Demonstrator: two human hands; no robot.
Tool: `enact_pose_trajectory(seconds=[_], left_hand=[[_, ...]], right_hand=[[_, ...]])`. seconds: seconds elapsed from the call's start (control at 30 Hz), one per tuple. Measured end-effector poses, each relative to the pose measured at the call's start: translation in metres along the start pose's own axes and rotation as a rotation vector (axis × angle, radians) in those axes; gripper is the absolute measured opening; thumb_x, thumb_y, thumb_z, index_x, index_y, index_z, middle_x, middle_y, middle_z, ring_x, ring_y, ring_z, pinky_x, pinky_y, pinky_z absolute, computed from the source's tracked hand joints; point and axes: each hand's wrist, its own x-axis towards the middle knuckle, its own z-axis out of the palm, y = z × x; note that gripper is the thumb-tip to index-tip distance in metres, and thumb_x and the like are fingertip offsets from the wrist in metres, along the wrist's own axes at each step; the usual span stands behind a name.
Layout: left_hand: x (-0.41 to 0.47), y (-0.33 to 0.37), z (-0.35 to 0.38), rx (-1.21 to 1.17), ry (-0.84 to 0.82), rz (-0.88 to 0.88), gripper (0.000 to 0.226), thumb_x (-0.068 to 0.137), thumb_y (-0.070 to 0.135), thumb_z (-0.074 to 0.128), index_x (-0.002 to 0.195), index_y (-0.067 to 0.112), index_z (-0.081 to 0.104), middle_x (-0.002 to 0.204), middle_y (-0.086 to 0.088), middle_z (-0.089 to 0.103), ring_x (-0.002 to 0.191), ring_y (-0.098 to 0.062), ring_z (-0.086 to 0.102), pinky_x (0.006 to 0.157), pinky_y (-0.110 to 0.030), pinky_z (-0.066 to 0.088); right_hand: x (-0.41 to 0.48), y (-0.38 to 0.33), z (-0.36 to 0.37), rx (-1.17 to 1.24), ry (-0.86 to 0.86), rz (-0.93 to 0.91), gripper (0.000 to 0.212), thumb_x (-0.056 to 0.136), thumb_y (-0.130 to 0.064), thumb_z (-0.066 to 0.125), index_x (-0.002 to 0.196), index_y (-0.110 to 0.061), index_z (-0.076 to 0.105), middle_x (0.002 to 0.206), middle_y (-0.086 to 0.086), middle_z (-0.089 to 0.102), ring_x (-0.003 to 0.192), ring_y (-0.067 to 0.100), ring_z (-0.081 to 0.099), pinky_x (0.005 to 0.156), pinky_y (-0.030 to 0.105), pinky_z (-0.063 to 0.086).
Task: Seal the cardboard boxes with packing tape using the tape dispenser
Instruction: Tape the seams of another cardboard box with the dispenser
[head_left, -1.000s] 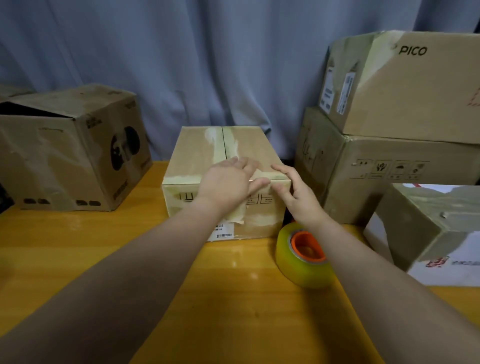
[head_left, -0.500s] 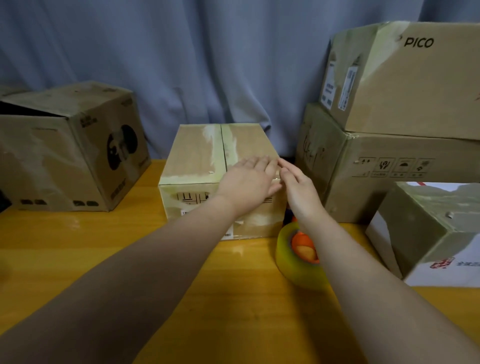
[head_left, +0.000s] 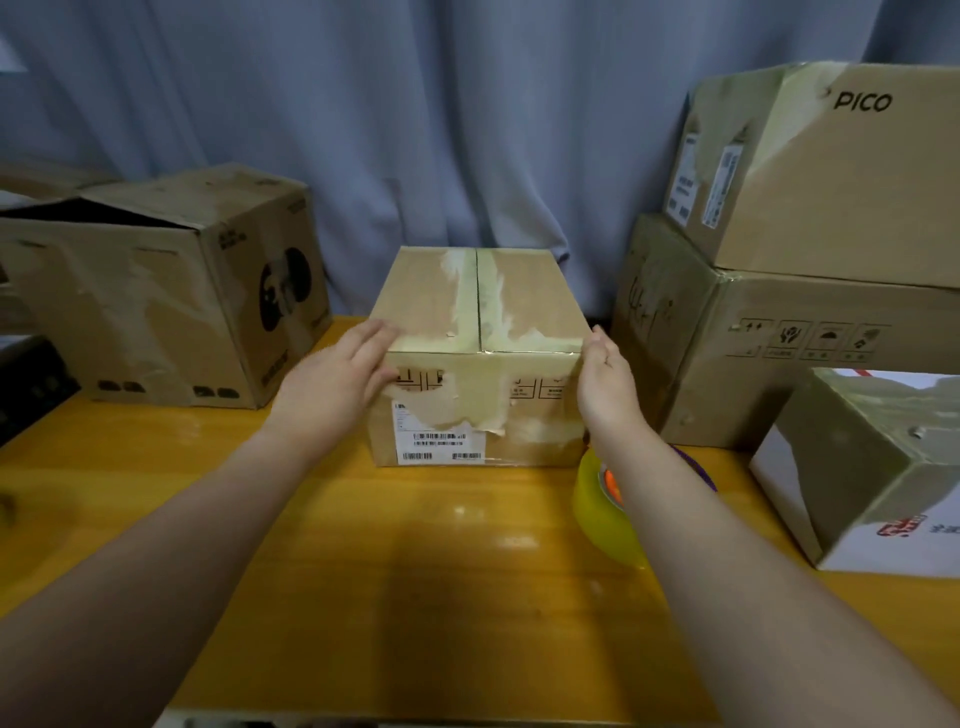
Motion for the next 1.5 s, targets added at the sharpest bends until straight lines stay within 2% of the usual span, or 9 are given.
enact_pose_trajectory(seconds=[0.17, 0.4, 0.6, 0.73, 0.9, 1.1, 1.23, 1.37, 1.5], left_hand=[[-0.016, -0.003, -0.004, -0.196, 0.118, -0.061, 0.042, 0.095, 0.024, 0.055, 0.135, 0.01, 0.052, 0.135, -0.005, 0.051, 0.121, -0.024, 0.051, 0.097, -0.034, 0.042], [-0.045, -0.001, -0.025, -0.169, 0.108, 0.202, 0.056, 0.093, 0.047, 0.04, 0.127, 0.007, 0.057, 0.11, -0.005, 0.053, 0.101, -0.017, 0.048, 0.084, -0.038, 0.047], [-0.037, -0.029, -0.021, -0.009, -0.15, 0.363, 0.08, 0.081, 0.048, 0.057, 0.15, 0.03, 0.021, 0.156, -0.003, 0.019, 0.145, -0.026, 0.011, 0.117, -0.048, 0.009], [-0.024, -0.009, -0.013, 0.094, -0.068, 0.33, 0.086, 0.076, 0.048, 0.069, 0.147, 0.019, 0.032, 0.148, -0.01, 0.039, 0.137, -0.032, 0.034, 0.113, -0.049, 0.023], [0.011, 0.073, 0.006, 0.031, -0.062, 0.145, 0.072, 0.084, 0.043, 0.065, 0.146, 0.026, 0.032, 0.149, 0.001, 0.036, 0.138, -0.025, 0.028, 0.112, -0.055, 0.019], [0.075, 0.142, 0.024, -0.023, -0.229, 0.24, 0.061, 0.098, 0.013, 0.043, 0.151, 0.027, 0.016, 0.157, 0.003, 0.021, 0.143, -0.021, 0.021, 0.116, -0.05, 0.016], [0.085, 0.118, 0.014, -0.175, -0.246, 0.219, 0.056, 0.096, 0.023, 0.05, 0.148, 0.019, 0.03, 0.15, -0.004, 0.037, 0.136, -0.022, 0.036, 0.114, -0.039, 0.025], [0.065, 0.047, 0.019, 0.014, -0.217, 0.02, 0.06, 0.096, 0.039, 0.047, 0.149, 0.036, 0.02, 0.157, -0.002, 0.02, 0.144, -0.026, 0.017, 0.115, -0.054, 0.013], [0.054, -0.009, 0.023, 0.109, -0.147, -0.283, 0.054, 0.098, 0.047, 0.038, 0.147, 0.044, 0.019, 0.158, -0.015, 0.01, 0.144, -0.04, 0.006, 0.114, -0.058, 0.005]], right_hand=[[-0.018, -0.008, 0.026, 0.19, 0.072, 0.17, 0.039, 0.099, -0.041, 0.042, 0.13, -0.016, 0.039, 0.117, 0.006, 0.056, 0.099, 0.021, 0.055, 0.078, 0.032, 0.043], [0.005, 0.012, -0.021, -0.398, -0.26, 0.038, 0.064, 0.099, -0.058, 0.017, 0.145, -0.018, 0.038, 0.147, 0.009, 0.042, 0.14, 0.029, 0.032, 0.116, 0.043, 0.017], [-0.022, 0.044, -0.057, -1.175, -0.454, 0.104, 0.123, 0.064, -0.088, 0.05, 0.148, -0.035, -0.022, 0.156, 0.015, 0.015, 0.143, 0.035, 0.017, 0.113, 0.057, 0.008], [-0.036, 0.043, -0.069, -1.208, -0.447, 0.026, 0.12, 0.073, -0.071, 0.059, 0.147, -0.032, -0.026, 0.154, 0.014, 0.019, 0.14, 0.035, 0.022, 0.11, 0.051, 0.022], [-0.045, 0.045, -0.094, -1.142, -0.428, 0.11, 0.111, 0.078, -0.055, 0.062, 0.151, -0.026, -0.018, 0.158, 0.012, 0.011, 0.146, 0.032, 0.005, 0.117, 0.055, -0.002], [-0.041, 0.024, -0.087, -0.617, -0.151, -0.21, 0.077, 0.089, -0.033, 0.058, 0.153, -0.029, 0.014, 0.16, 0.004, 0.012, 0.146, 0.025, 0.01, 0.117, 0.041, 0.015], [-0.024, -0.007, -0.052, -0.803, -0.224, -0.431, 0.072, 0.091, -0.029, 0.055, 0.152, -0.023, 0.018, 0.161, 0.004, 0.003, 0.147, 0.021, 0.003, 0.119, 0.038, 0.006], [-0.004, -0.013, -0.015, -1.076, -0.287, -0.609, 0.062, 0.098, -0.039, 0.043, 0.152, -0.029, 0.013, 0.161, 0.002, 0.007, 0.148, 0.021, 0.001, 0.118, 0.047, -0.006], [0.016, 0.0, -0.006, -1.06, -0.165, -0.629, 0.047, 0.101, -0.03, 0.041, 0.146, -0.027, 0.03, 0.152, 0.002, 0.031, 0.143, 0.019, 0.019, 0.118, 0.044, 0.005]])
